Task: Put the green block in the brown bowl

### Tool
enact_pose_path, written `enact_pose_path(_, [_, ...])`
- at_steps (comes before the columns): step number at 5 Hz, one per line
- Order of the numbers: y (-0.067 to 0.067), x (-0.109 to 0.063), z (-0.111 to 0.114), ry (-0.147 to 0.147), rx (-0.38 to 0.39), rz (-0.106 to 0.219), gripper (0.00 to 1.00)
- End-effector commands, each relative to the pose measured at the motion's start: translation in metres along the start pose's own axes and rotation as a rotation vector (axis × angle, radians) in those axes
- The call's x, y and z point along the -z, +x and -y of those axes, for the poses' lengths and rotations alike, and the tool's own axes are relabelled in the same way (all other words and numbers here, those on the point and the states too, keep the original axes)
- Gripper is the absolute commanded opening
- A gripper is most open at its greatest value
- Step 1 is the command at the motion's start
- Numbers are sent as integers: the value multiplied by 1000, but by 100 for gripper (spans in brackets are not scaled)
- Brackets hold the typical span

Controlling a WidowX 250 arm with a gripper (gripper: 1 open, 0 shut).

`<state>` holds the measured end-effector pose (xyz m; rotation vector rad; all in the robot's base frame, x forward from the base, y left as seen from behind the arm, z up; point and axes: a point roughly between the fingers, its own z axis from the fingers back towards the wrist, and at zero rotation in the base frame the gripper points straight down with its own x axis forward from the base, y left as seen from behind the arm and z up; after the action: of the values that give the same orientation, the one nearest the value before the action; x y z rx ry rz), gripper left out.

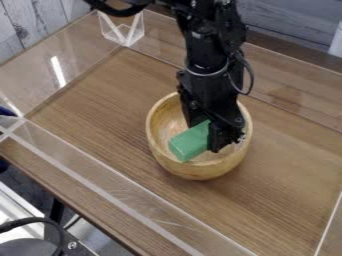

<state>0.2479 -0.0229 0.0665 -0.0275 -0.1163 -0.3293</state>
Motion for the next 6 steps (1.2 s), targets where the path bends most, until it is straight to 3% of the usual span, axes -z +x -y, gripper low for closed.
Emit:
enact_pose_path(1, [8, -10, -4, 10, -7, 49, 0])
enact_pose_path(6, [9, -10, -7, -9, -19, 30, 0])
